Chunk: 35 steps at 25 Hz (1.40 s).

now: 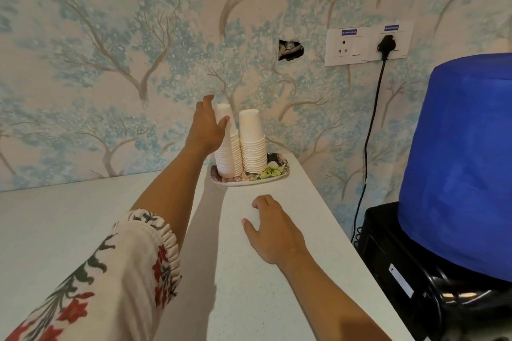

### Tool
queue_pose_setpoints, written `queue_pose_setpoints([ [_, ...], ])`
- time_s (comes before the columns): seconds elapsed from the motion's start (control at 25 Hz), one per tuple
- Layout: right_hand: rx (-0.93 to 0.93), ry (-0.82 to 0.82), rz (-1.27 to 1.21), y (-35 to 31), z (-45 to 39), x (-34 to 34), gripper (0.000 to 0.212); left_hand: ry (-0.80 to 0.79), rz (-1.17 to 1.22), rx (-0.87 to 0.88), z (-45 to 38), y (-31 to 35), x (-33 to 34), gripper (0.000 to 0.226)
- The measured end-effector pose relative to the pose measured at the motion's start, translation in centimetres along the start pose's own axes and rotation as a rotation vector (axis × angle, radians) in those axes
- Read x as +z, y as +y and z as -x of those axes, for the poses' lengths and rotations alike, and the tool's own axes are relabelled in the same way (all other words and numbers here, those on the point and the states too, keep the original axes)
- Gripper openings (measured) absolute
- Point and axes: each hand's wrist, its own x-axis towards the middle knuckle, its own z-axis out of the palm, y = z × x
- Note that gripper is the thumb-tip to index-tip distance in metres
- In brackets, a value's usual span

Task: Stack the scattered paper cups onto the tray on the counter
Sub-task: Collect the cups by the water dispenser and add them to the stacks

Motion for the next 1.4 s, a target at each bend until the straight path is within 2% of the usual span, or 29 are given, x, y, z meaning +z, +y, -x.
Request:
queue_pose_setpoints([
  [0.24, 0.019, 0.01, -0.039, -0.1, 0.0, -0.2, 0.046, 0.083, -0.072, -0.07, 5.3, 1.2, 0.8, 0.052],
  [0.36, 0.024, 0.043, -0.043, -0.5, 0.0, 0.0, 0.045, 0.097, -0.073, -0.024, 9.1, 1.9, 2.1, 0.049],
  [0.52, -0.062, 0.093, -0.044, -0.1, 1.4, -1.3, 0.035, 0.113, 0.037, -0.031, 13.6, 3.9, 4.0, 0.047],
  [0.68, -0.04, 0.133, -0.09, 2.3, 4.8, -5.1, 0.032, 0.106, 0.12, -0.014, 16.2, 6.8, 5.6, 0.046],
  [0.92, 0.021, 0.2, -0.058, 7.6, 10.8, -13.7, 0.027, -0.02, 0.253, 0.011, 21.7, 16.3, 10.6, 0.048],
  [1.08, 0.055, 0.329, -0.06, 13.0, 15.9, -18.2, 0.025, -0.03, 0.321, -0.01, 25.9, 23.3, 14.3, 0.042],
  [1.16, 0.111, 0.379, -0.057, 16.3, 18.7, -19.5, 0.026, -0.046, 0.357, -0.016, 27.7, 26.6, 16.2, 0.04],
  [1.28, 0.221, 0.431, 0.013, 21.9, 22.7, -20.7, 0.025, -0.023, 0.447, -0.116, 30.0, 31.6, 19.2, 0.032],
  [1.4, 0.317, 0.458, 0.054, 27.4, 26.0, -21.0, 0.019, -0.059, 0.344, -0.126, 32.6, 34.9, 22.8, 0.024],
])
